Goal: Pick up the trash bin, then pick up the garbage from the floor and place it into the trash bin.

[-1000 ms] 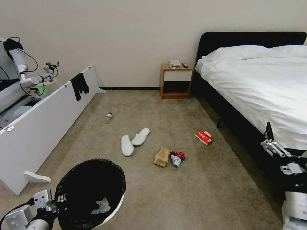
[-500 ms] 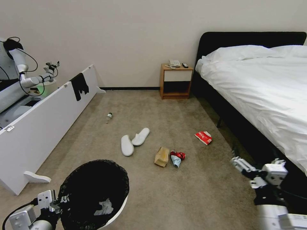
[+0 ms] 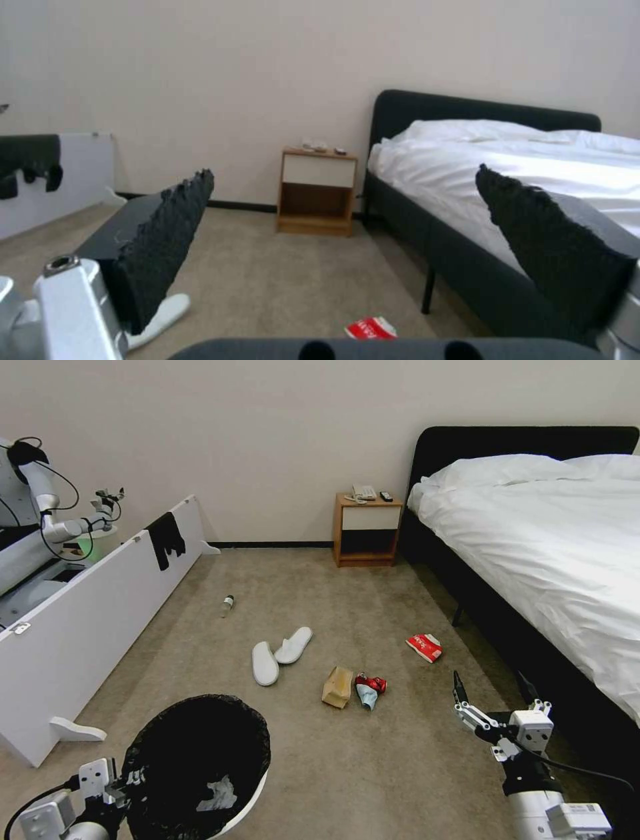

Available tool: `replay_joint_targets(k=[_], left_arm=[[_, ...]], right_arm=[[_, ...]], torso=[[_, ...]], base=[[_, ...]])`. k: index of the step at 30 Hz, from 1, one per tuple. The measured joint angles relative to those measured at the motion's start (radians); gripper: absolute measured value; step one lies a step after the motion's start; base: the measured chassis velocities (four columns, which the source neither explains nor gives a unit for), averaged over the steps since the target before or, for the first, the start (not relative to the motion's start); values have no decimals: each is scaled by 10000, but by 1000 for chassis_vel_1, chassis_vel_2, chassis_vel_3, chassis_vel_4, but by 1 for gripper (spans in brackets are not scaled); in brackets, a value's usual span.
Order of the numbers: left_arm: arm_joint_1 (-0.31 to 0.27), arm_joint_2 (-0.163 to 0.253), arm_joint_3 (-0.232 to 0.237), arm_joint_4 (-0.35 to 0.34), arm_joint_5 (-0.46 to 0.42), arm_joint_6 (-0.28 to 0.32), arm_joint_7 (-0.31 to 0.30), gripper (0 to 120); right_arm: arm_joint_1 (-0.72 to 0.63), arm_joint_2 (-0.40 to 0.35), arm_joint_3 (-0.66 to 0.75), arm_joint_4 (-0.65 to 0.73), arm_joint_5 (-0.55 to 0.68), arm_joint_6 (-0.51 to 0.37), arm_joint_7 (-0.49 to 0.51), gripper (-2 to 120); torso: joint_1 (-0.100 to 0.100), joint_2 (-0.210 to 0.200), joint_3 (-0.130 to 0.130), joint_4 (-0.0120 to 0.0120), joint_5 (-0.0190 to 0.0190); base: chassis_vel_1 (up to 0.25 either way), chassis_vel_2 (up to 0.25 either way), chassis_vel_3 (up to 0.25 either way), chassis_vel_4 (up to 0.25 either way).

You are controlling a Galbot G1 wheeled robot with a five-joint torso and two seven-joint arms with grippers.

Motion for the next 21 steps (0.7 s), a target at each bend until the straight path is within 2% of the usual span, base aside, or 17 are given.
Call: replay_joint_targets(k=[12, 21], left_arm=[[-31, 16, -50, 61, -23, -5, 1, 2], [-37, 30, -110, 72, -61, -12, 10, 2]], right_arm=[[97, 0, 82, -70, -32, 58, 2, 100], [167, -1, 94, -106, -61, 70, -13, 100]], torso=[[0, 0, 0, 0, -1], [0, 0, 0, 0, 0]], base=[[0, 0, 0, 0], [-81, 79, 82, -94]])
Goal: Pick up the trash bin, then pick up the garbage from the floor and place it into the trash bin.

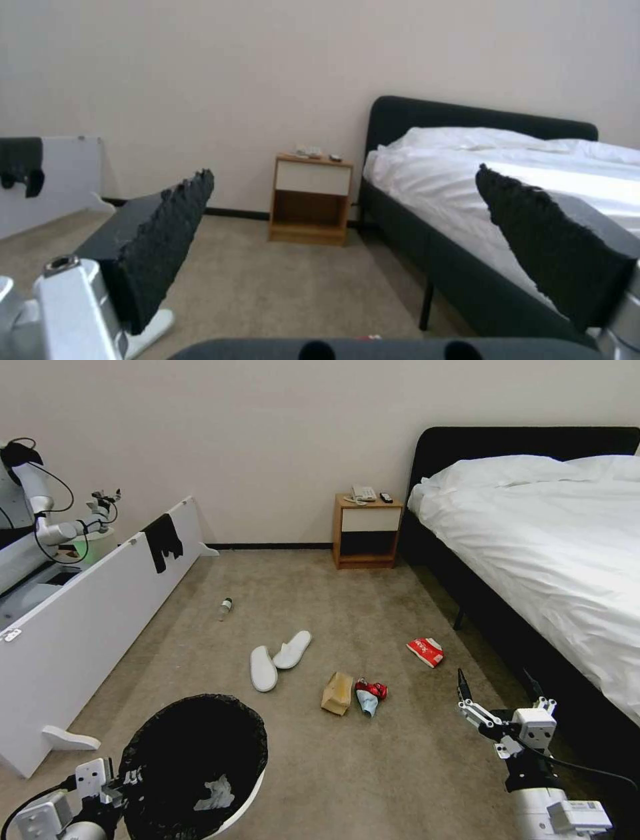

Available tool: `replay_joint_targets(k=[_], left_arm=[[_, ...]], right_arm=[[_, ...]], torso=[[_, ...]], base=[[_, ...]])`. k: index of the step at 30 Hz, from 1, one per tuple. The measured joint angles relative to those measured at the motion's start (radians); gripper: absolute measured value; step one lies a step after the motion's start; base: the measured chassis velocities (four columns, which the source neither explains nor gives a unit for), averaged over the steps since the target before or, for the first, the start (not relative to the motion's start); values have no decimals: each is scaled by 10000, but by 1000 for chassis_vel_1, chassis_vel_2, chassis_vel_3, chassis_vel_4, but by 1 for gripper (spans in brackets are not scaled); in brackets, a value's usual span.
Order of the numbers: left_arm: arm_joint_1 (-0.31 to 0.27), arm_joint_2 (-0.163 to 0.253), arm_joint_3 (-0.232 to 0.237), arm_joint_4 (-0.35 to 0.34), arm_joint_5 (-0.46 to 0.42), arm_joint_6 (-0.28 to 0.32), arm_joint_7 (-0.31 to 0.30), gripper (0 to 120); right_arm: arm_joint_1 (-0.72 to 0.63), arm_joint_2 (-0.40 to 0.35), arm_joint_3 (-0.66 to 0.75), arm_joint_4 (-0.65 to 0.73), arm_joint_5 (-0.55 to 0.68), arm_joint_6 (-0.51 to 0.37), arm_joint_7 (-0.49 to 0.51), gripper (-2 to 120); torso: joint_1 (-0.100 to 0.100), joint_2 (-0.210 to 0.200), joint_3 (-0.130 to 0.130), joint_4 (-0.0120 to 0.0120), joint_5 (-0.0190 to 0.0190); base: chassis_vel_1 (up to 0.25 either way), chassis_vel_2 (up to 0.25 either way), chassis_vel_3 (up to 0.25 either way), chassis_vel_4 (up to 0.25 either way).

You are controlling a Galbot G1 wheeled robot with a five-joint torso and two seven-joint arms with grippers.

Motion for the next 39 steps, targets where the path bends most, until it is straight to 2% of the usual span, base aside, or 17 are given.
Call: replay_joint_targets(k=[39], left_arm=[[15, 62, -159, 24, -83, -11, 7, 2]], right_arm=[[198, -53, -71, -183, -96, 145, -23, 100]], torso=[[1, -1, 1, 1, 0]], base=[[-134, 136, 130, -128]])
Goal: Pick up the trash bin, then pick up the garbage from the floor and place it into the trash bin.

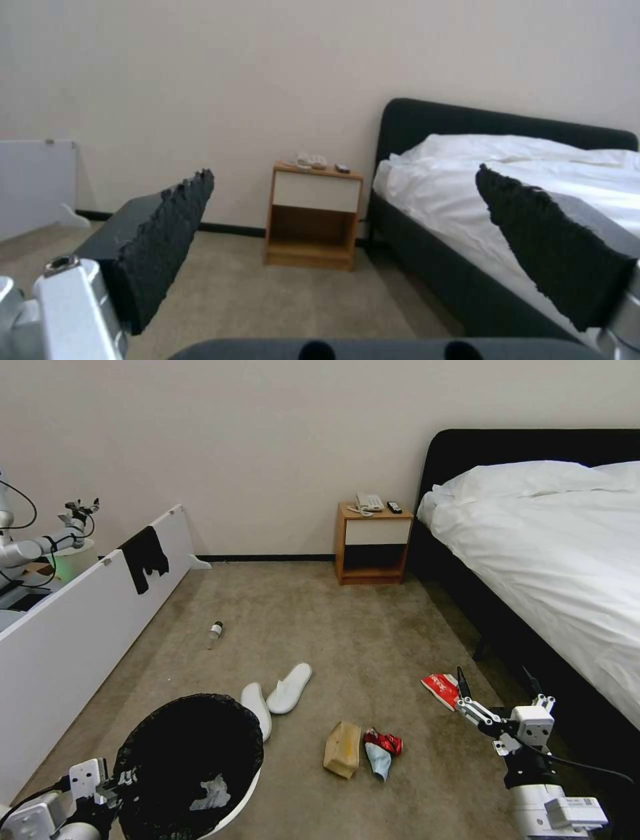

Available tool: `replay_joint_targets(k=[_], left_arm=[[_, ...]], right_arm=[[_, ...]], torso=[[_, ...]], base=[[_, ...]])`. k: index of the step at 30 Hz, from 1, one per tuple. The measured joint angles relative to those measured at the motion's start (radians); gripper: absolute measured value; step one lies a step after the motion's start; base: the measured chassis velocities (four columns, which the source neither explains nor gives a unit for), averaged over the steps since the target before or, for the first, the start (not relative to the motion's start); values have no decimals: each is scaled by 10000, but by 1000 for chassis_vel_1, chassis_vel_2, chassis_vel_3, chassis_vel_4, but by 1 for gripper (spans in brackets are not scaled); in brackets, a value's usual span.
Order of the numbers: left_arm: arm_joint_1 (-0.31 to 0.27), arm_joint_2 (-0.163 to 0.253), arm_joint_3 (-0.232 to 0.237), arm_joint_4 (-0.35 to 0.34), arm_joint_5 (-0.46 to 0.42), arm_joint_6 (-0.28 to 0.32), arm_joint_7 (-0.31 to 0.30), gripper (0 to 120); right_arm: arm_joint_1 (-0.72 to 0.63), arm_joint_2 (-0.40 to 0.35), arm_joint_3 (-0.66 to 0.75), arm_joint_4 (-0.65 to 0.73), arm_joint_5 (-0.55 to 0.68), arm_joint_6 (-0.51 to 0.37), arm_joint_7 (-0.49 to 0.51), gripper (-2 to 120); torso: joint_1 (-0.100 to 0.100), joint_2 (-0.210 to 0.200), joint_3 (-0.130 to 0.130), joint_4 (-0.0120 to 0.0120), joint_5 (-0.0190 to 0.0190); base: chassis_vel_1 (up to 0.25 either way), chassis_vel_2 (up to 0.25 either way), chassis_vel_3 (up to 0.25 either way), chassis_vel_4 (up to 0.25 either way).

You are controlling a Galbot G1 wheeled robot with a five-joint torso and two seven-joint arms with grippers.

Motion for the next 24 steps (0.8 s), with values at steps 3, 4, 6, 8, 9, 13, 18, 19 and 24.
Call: replay_joint_targets(k=[3, 4, 6, 8, 9, 13, 18, 19, 24], left_arm=[[0, -7, 1, 9, 0, 0, -1, 2], [-3, -8, 1, 15, 0, 0, 0, 2], [-3, -10, 1, 18, 0, 0, 0, 2], [-2, -10, 1, 19, 0, 0, -1, 2], [-2, -10, 1, 19, 0, 0, 0, 2], [-15, -10, -6, 38, 0, 0, 0, 2], [-21, -10, -6, 69, 2, 0, 0, 2], [-21, -10, -5, 74, 3, 0, -1, 2], [-23, -8, -9, 100, 6, 0, 7, 2]], right_arm=[[-6, 0, -21, -5, 1, 4, -6, 100], [0, 5, -23, -25, -5, 4, -5, 100], [11, 9, -23, -32, -10, 4, 1, 100], [17, 12, -23, -36, -13, 4, 13, 100], [18, 13, -25, -36, -14, 5, 19, 100], [22, 18, -57, -36, -11, 5, 27, 100], [41, 24, -94, -45, 13, 9, 48, 100], [46, 18, -95, -49, 19, 11, 49, 100], [81, -88, -73, -93, 75, 19, 48, 100]], torso=[[0, 0, 0, 0, 0], [0, 0, 0, -1, 0], [0, 0, 0, -1, 0], [-1, 0, -1, 0, 0], [-2, 1, -1, 0, 0], [-1, 0, -1, 0, 0], [-1, 0, -1, -1, 0], [-1, 1, -1, -1, 0], [-2, 0, -1, -1, 0]], base=[[-100, 101, 85, -102], [-54, 44, 52, -55], [-54, 37, 34, -55], [0, 0, 0, 0], [0, 0, 0, 0], [0, 0, 0, 0], [0, 0, 0, 0], [0, 0, 0, 0], [0, 0, 0, 0]])
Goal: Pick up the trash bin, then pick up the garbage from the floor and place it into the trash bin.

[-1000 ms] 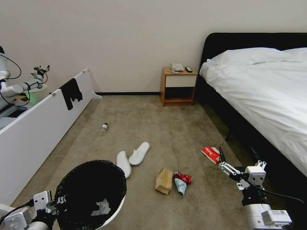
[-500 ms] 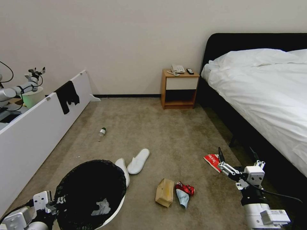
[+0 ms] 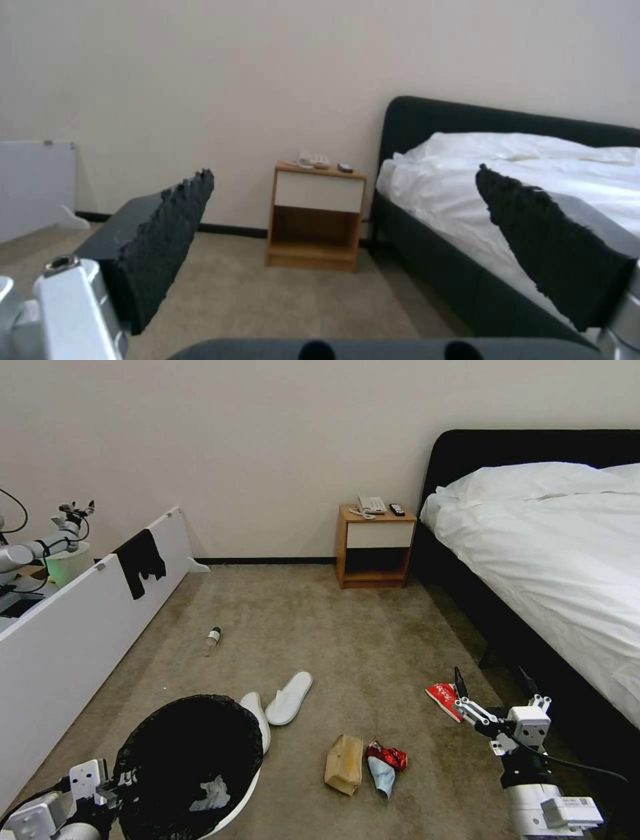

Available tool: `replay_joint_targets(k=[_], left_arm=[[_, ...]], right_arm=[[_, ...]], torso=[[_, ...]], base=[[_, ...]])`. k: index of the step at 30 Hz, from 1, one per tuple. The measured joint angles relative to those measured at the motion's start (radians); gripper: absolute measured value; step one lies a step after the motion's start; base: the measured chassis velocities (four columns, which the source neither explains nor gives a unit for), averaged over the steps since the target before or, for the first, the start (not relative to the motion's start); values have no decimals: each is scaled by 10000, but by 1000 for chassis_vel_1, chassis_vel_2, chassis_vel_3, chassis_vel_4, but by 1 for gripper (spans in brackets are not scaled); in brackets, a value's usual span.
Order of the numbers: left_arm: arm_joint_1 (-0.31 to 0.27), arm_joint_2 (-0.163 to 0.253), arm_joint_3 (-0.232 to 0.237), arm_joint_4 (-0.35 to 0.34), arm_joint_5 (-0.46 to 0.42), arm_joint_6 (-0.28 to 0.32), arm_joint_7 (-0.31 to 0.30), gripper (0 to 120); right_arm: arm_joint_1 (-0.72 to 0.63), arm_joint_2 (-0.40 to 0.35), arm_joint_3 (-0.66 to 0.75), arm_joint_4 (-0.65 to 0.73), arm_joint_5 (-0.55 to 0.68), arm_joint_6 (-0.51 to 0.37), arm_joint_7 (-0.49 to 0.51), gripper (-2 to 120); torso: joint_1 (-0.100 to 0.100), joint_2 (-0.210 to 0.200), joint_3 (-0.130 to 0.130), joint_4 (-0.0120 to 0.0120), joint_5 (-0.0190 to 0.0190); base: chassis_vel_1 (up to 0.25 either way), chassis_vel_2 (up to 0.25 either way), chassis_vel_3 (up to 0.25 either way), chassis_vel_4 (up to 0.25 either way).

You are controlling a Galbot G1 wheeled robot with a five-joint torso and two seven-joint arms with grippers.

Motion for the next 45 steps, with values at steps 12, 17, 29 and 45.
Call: replay_joint_targets(k=[12, 17, 29, 45], left_arm=[[-58, 36, -93, 272, 0, -1, 9, 2], [-66, 12, -145, 356, 1, -6, 11, 2], [-457, 349, 143, 1055, -49, 42, 10, 2], [-440, 388, 43, 1151, -86, 40, 27, 2]], right_arm=[[725, -2190, 286, -102, 2394, -1930, 740, 100], [1497, -3120, -490, -208, 4530, -3997, 1599, 100], [2217, -3812, -1544, -977, 8659, -8600, 3066, 100], [4168, -3206, -3885, -3603, 9093, -9257, 3158, 100]], torso=[[0, 0, 0, -1, 1], [1, 0, 0, 2, 2], [1, 0, 0, -2, -1], [1, 0, 1, 0, 0]], base=[[0, 0, 0, 0], [0, 0, 0, 0], [0, 0, 0, 0], [0, 0, 0, 0]])
